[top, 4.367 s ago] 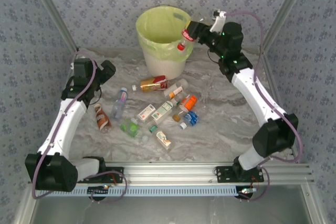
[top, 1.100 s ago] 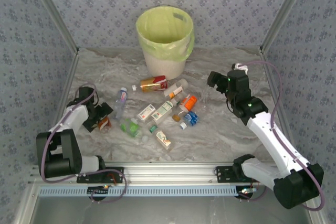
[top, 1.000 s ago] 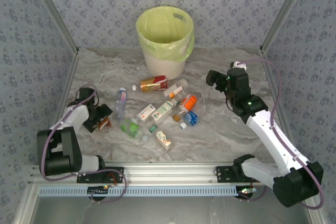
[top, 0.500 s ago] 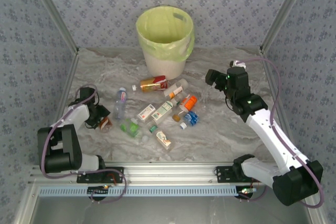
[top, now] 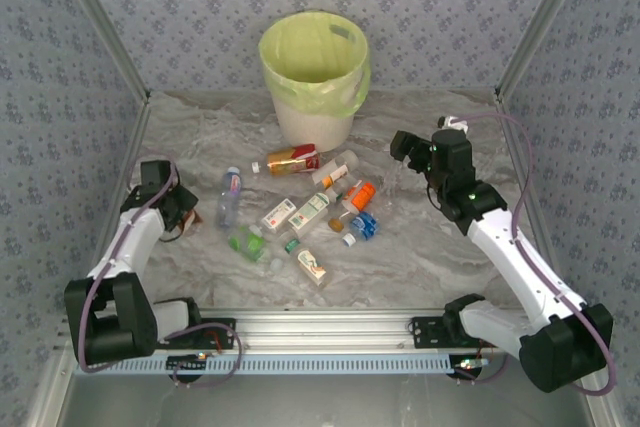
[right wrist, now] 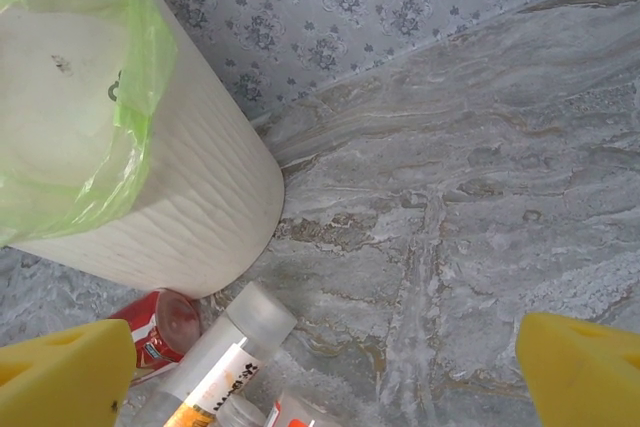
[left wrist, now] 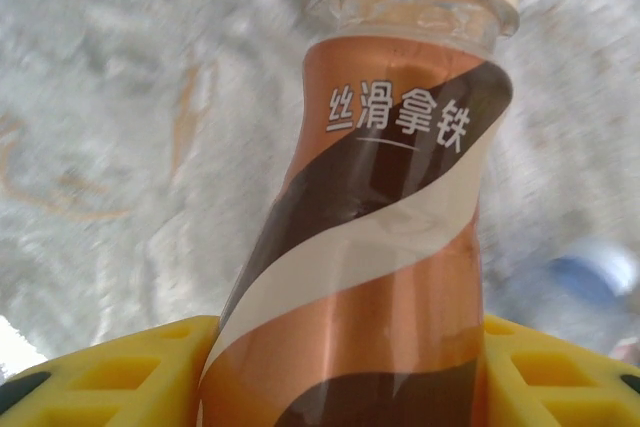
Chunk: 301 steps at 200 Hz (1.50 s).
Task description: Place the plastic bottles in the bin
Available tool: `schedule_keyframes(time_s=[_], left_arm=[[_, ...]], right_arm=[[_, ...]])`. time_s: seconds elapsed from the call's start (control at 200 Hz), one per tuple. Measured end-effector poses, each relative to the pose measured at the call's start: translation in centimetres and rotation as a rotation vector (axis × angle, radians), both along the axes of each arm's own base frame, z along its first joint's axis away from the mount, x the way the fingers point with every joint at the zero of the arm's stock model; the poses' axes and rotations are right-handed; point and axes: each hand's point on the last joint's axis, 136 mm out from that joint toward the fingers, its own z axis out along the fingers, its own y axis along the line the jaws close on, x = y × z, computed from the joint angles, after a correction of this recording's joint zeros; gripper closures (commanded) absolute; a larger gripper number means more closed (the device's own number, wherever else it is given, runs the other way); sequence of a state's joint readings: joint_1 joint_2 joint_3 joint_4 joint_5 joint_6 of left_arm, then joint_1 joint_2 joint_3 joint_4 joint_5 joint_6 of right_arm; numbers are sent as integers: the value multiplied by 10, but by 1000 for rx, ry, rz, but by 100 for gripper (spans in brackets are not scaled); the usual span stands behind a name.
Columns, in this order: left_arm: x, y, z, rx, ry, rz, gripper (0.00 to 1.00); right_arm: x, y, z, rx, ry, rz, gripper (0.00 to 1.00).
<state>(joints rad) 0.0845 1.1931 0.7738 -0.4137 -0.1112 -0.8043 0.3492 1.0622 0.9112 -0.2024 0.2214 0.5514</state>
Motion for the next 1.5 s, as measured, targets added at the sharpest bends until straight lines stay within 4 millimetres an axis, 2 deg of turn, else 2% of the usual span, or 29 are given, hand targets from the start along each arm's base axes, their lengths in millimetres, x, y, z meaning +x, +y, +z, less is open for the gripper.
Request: schedule_keyframes(time_s=[0.11, 0.215, 0.33, 0.49, 0.62, 0.755, 0.925, 1.189, 1.379, 1.504], left_arm=[[32, -15, 43, 10, -122, -41, 53], [71, -40, 96, 10, -262, -109, 53], [109, -79, 153, -7, -419, -208, 53], [152, -139, 215, -12, -569, -365, 53], [178, -179, 254, -22, -664, -465, 53], [196, -203, 282, -17, -735, -530, 53], [214, -229, 303, -2, -801, -604, 52], [241, -276, 310, 60, -831, -742, 52], [259, -315, 302, 162, -787, -845, 53], [253, -329, 276, 188, -711, -907, 53]], right_arm=[[-2, 1, -1, 8, -5, 5, 0], [-3, 3, 4, 19, -20, 18, 0], [-5, 3, 9, 27, -34, 24, 0], [-6, 3, 13, 32, -47, 24, 0], [-7, 2, 15, 35, -54, 24, 0], [-11, 2, 22, 48, -74, 24, 0], [-20, -1, 26, 65, -94, 19, 0], [-25, 0, 27, 79, -102, 18, 0], [-31, 2, 26, 65, -104, 17, 0], [-33, 0, 23, 53, -100, 2, 0]])
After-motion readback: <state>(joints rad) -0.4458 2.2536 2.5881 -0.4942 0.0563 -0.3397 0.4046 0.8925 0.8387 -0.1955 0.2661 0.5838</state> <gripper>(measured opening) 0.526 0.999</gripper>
